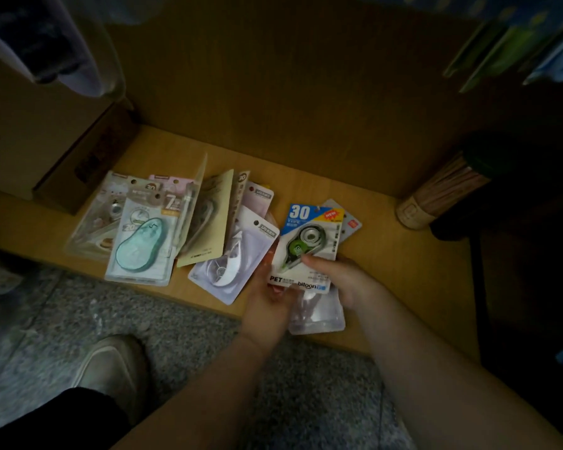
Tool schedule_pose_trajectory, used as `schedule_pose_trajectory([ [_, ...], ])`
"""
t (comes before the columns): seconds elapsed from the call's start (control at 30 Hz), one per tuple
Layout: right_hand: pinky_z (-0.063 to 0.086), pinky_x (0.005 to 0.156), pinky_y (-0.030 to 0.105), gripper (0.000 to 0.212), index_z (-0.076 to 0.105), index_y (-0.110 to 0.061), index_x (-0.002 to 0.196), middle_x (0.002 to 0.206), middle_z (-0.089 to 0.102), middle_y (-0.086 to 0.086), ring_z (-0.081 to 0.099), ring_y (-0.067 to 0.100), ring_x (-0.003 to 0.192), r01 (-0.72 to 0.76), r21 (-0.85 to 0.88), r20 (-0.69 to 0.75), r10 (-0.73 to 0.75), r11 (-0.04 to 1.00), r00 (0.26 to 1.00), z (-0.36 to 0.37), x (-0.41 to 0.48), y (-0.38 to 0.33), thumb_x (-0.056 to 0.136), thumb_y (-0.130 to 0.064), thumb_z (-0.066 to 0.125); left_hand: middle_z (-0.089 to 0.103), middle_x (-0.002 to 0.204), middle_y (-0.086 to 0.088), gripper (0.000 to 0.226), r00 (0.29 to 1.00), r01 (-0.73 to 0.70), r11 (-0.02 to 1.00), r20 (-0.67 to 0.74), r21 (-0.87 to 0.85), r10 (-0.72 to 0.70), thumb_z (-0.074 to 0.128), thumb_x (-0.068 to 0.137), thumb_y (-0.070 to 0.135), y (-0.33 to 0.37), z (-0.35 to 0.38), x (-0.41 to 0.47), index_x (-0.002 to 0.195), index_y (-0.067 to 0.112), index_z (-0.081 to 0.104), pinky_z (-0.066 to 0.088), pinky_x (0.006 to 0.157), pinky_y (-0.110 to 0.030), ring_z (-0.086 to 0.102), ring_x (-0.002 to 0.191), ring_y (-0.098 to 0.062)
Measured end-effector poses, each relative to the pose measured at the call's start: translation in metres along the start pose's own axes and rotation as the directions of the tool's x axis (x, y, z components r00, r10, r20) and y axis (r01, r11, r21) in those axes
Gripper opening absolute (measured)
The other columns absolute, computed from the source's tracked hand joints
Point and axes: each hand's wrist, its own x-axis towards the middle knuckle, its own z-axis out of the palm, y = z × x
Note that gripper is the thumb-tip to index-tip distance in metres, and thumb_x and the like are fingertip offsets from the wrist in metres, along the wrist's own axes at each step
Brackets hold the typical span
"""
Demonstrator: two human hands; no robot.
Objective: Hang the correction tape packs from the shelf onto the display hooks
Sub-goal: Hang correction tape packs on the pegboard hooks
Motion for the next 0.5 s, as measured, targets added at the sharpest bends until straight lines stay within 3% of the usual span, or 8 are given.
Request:
schedule_pose_trajectory([
  [0.1,0.048,0.081,0.035,0.037,0.054,-0.004,0.124,0.127,0.057,0.019,0.062,0.027,0.087,0.032,0.052,0.025,-0.033,0.998,0.999,-0.002,0.001,0.003,0.087,-0.008,0.057,0.053,0.108,-0.001,0.044,1.0,-0.01,0.999,0.018,0.052,0.009,0.047,0.084,-0.015,-0.002,-0.003,0.001,0.126,0.001,0.043,0.044,0.066,0.002,0.055,0.097,-0.011],
  [0.2,0.049,0.084,0.039,0.037,0.053,-0.005,0.124,0.129,0.056,0.02,0.056,0.037,0.113,0.053,0.092,-0.003,-0.053,0.994,0.999,-0.004,0.003,0.01,0.087,-0.007,0.057,0.056,0.099,0.004,0.043,0.999,0.039,0.996,0.011,0.075,-0.04,0.05,0.085,-0.011,-0.003,-0.006,0.001,0.126,0.0,0.041,0.047,0.065,-0.001,0.055,0.086,-0.007],
  [0.3,0.05,0.082,0.039,0.037,0.054,-0.005,0.124,0.128,0.057,0.02,0.06,0.03,0.095,0.098,0.166,-0.068,-0.088,0.981,0.994,-0.012,0.003,0.014,0.087,-0.006,0.056,0.061,0.098,-0.009,0.046,0.998,0.043,0.996,0.049,0.081,-0.047,0.053,0.085,-0.006,-0.005,-0.009,0.008,0.129,-0.005,0.04,0.052,0.075,-0.017,0.058,0.089,-0.02],
  [0.37,0.053,0.072,0.032,0.035,0.054,-0.004,0.123,0.123,0.059,0.018,0.061,0.021,0.08,0.127,0.215,-0.095,-0.109,0.968,0.989,-0.022,0.001,0.012,0.088,-0.005,0.055,0.056,0.087,-0.005,0.042,0.998,0.058,0.996,0.028,0.062,-0.06,0.052,0.086,-0.004,-0.001,-0.007,0.01,0.126,-0.009,0.041,0.051,0.067,-0.009,0.053,0.079,-0.013],
  [0.4,0.054,0.067,0.029,0.034,0.054,-0.003,0.123,0.118,0.06,0.017,0.061,0.019,0.077,0.138,0.244,-0.1,-0.116,0.96,0.988,-0.028,0.0,0.009,0.088,-0.005,0.054,0.056,0.088,-0.007,0.043,0.999,0.045,0.996,-0.008,0.077,-0.044,0.056,0.085,0.005,0.0,-0.006,0.011,0.124,-0.008,0.044,0.052,0.071,-0.013,0.054,0.081,-0.014],
  [0.47,0.054,0.068,0.031,0.03,0.056,-0.003,0.118,0.109,0.062,0.016,0.062,0.02,0.077,0.153,0.291,-0.116,-0.123,0.945,0.986,-0.041,-0.004,0.003,0.088,-0.006,0.055,0.06,0.11,-0.011,0.05,0.998,0.002,0.969,-0.067,0.249,0.015,0.06,0.08,0.024,-0.001,-0.004,0.009,0.124,0.003,0.049,0.049,0.094,-0.036,0.057,0.104,-0.022],
  [0.5,0.053,0.072,0.034,0.027,0.059,-0.004,0.113,0.107,0.064,0.016,0.063,0.021,0.078,0.166,0.296,-0.129,-0.133,0.941,0.983,-0.047,-0.006,-0.002,0.087,-0.007,0.056,0.057,0.122,-0.009,0.051,0.996,0.001,0.942,-0.087,0.336,0.03,0.058,0.082,0.03,-0.002,-0.003,0.007,0.127,0.008,0.048,0.044,0.1,-0.04,0.053,0.114,-0.023],
])
